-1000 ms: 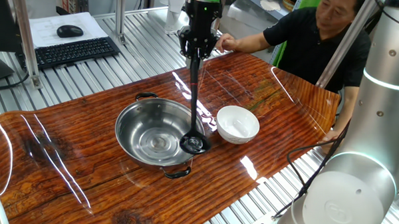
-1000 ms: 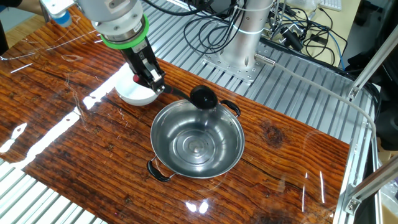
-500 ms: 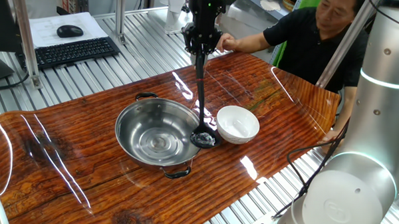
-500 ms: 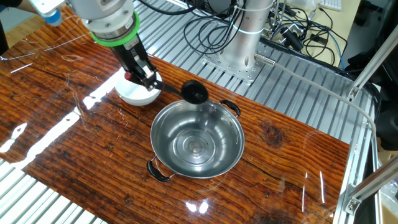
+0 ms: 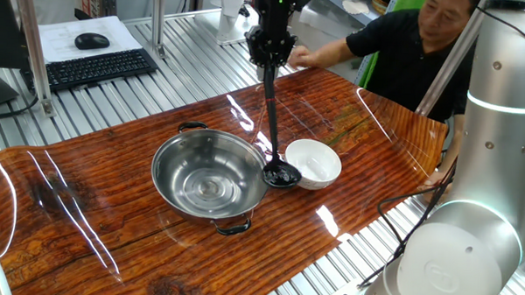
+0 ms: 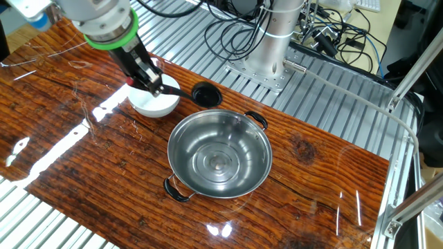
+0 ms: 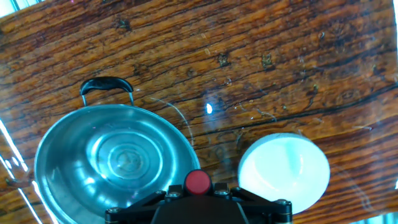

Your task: Scoop water with a large spoon from one bowl to another

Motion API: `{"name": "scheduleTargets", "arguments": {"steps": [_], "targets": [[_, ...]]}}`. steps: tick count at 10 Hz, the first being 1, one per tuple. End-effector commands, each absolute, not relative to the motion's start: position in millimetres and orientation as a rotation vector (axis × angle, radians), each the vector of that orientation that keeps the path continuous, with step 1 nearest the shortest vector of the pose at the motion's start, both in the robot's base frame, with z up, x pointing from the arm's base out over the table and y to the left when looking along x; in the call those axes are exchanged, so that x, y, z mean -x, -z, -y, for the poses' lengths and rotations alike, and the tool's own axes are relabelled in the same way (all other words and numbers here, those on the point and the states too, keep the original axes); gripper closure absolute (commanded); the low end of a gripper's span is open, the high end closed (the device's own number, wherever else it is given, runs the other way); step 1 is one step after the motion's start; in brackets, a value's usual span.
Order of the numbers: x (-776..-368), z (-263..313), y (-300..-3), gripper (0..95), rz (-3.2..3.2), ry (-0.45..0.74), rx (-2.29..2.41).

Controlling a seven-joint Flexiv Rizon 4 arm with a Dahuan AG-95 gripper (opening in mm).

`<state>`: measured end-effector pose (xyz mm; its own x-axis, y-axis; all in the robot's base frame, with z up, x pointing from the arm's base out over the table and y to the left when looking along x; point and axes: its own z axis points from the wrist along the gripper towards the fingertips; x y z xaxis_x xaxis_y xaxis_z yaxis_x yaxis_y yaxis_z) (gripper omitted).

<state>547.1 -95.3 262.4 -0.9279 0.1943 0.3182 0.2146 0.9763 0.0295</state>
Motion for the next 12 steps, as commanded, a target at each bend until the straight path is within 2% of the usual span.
{"name": "scheduleTargets", "arguments": {"steps": [1, 12], "targets": [[-545.0, 98.8, -262.7, 95.0, 2.813, 0.075, 0.279], [-540.9, 138.0, -264.3, 95.0, 2.83, 0.065, 0.154]]}}
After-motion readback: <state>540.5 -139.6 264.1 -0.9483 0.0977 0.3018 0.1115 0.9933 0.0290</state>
